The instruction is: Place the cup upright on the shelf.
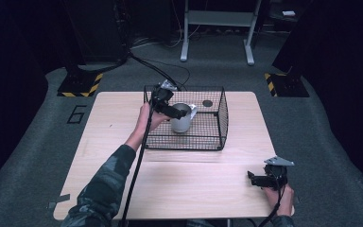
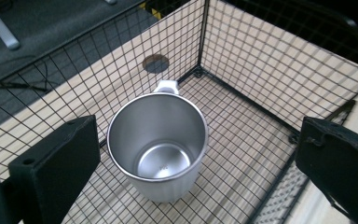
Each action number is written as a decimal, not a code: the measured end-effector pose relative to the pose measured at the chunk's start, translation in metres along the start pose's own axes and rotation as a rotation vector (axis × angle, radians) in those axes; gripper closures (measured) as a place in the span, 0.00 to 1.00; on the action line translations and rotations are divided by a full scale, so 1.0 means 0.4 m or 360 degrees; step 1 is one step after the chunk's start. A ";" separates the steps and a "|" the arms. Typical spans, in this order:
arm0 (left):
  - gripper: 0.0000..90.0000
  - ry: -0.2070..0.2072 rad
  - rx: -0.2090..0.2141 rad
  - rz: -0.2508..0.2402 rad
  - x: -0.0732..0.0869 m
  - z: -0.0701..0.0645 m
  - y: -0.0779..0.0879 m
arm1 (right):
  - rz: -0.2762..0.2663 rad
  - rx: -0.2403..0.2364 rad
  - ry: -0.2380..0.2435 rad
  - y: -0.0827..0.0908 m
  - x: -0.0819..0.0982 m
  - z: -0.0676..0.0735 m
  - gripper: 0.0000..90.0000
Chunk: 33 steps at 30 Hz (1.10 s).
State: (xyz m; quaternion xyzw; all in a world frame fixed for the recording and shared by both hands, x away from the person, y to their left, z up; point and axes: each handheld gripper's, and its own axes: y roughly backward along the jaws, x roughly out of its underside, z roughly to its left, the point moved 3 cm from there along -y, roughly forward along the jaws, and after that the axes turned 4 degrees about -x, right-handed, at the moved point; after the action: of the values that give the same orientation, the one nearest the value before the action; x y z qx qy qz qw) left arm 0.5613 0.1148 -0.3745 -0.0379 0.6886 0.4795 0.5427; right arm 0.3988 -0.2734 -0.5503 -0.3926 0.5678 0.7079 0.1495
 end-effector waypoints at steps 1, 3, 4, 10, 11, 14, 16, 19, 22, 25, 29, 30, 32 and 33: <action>0.00 -0.0026 0.0000 -0.0028 0.001 -0.013 0.024 | 0.0000 0.0000 0.0000 0.000 0.000 0.000 0.04; 0.00 -0.0044 0.0003 -0.0045 0.005 -0.025 0.047 | 0.0001 0.0000 0.0000 0.000 0.000 0.000 0.04; 0.00 -0.0044 0.0003 -0.0045 0.005 -0.025 0.047 | 0.0001 0.0000 0.0000 0.000 0.000 0.000 0.04; 0.00 -0.0077 -0.0010 -0.0082 0.037 -0.047 0.104 | -0.0008 -0.0002 0.0000 0.000 0.000 0.000 0.04; 0.00 -0.0076 -0.0012 -0.0081 0.046 -0.048 0.114 | -0.0008 -0.0002 -0.0001 0.000 0.000 0.000 0.04; 0.00 -0.0065 -0.0029 -0.0092 0.078 -0.048 0.143 | -0.0008 -0.0001 -0.0001 0.000 0.000 0.000 0.04; 0.00 -0.0063 -0.0046 -0.0095 0.096 -0.047 0.158 | -0.0008 -0.0001 -0.0001 0.000 0.000 0.000 0.04; 0.00 -0.0058 -0.0070 -0.0101 0.113 -0.044 0.175 | -0.0008 -0.0001 -0.0001 0.000 0.000 0.000 0.04; 0.00 -0.0051 -0.0090 -0.0117 0.136 -0.039 0.198 | -0.0008 -0.0001 -0.0001 0.000 0.000 0.000 0.04; 0.00 -0.0038 -0.0116 -0.0123 0.176 -0.035 0.236 | -0.0007 0.0001 -0.0007 0.000 0.000 0.001 0.04; 0.00 -0.0026 -0.0154 -0.0146 0.212 -0.032 0.262 | -0.0007 0.0001 -0.0007 0.000 0.000 0.001 0.04; 0.00 -0.0023 -0.0150 -0.0133 0.221 -0.032 0.270 | -0.0007 0.0001 -0.0007 0.000 0.000 0.001 0.04; 0.00 -0.0013 -0.0161 -0.0143 0.245 -0.031 0.284 | -0.0007 0.0001 -0.0007 0.000 0.000 0.001 0.04; 0.00 -0.0019 -0.0178 -0.0144 0.258 -0.029 0.292 | -0.0007 0.0001 -0.0007 0.000 0.000 0.001 0.04</action>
State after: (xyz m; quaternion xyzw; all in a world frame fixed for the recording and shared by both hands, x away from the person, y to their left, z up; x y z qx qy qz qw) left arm 0.4440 0.2175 -0.3836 -0.0964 0.6551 0.4925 0.5649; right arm 0.3985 -0.2731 -0.5504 -0.3922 0.5669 0.7082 0.1525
